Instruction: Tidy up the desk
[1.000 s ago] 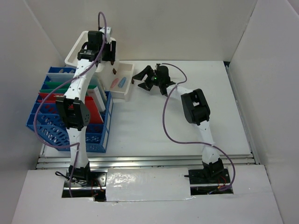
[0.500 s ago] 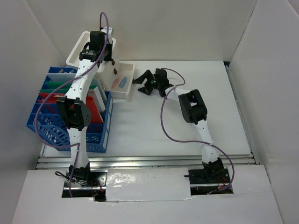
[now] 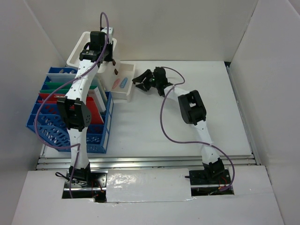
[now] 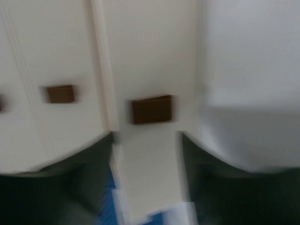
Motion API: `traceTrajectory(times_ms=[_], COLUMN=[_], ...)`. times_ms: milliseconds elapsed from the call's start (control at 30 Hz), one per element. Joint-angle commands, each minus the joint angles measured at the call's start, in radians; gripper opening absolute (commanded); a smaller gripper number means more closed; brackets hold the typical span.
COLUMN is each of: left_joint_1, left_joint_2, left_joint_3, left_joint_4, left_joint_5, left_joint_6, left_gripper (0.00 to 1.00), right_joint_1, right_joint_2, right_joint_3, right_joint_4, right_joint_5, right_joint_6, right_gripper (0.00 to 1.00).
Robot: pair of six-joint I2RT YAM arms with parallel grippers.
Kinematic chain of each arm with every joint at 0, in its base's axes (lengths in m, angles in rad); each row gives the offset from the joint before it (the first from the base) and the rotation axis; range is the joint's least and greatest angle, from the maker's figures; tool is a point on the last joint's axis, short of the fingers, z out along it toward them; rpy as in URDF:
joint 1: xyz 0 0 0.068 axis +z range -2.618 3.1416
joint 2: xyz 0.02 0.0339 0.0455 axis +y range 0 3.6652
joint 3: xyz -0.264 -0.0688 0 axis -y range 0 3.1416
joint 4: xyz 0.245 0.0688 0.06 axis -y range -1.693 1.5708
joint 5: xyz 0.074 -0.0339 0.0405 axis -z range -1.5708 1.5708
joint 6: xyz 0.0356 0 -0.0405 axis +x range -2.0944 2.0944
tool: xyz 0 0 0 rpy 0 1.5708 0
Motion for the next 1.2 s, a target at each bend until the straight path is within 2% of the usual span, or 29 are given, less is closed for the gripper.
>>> traceTrajectory(times_ms=[0,100,167,300,467,700,833,933,967,1067,1167], left_joint_1=[-0.060,-0.067,-0.069,-0.075,-0.081,-0.089,-0.096,-0.101,-0.101,-0.101,-0.103], left_joint_2=[0.043,0.040,0.037,0.040,0.041,0.038,0.037,0.034,0.032,0.032,0.027], left_joint_3=[0.006,0.004,0.001,0.003,0.001,-0.005,-0.009,-0.011,-0.011,-0.009,-0.002], left_joint_4=[-0.084,-0.085,-0.085,-0.084,-0.082,-0.073,-0.067,-0.065,-0.070,-0.075,-0.072], left_joint_5=[0.141,0.147,0.153,0.170,0.190,0.212,0.234,0.224,0.218,0.204,0.216], left_joint_6=[-0.042,-0.047,-0.047,-0.055,-0.062,-0.078,-0.085,-0.085,-0.082,-0.076,-0.082], left_gripper=[0.00,0.00,0.00,0.00,0.00,0.00,0.00,0.00,0.00,0.00,0.00], right_joint_1=[0.023,0.028,0.031,0.040,0.057,0.072,0.080,0.084,0.083,0.075,0.065], right_joint_2=[0.025,0.011,0.003,0.046,0.098,0.174,0.188,0.116,0.030,-0.108,-0.136], right_joint_3=[0.091,0.042,0.013,0.093,0.191,0.330,0.328,0.227,0.081,-0.143,-0.156], right_joint_4=[-0.059,0.032,0.055,0.030,-0.004,-0.066,-0.076,-0.065,-0.039,0.028,-0.034], right_joint_5=[0.068,0.081,0.088,0.066,0.060,0.069,0.084,0.124,0.179,0.300,0.344], right_joint_6=[0.029,0.073,0.078,0.078,0.083,0.113,0.127,0.125,0.128,0.132,0.107], right_gripper=[0.50,0.21,0.18,0.04,0.00,0.00,0.00,0.00,0.00,0.00,0.00])
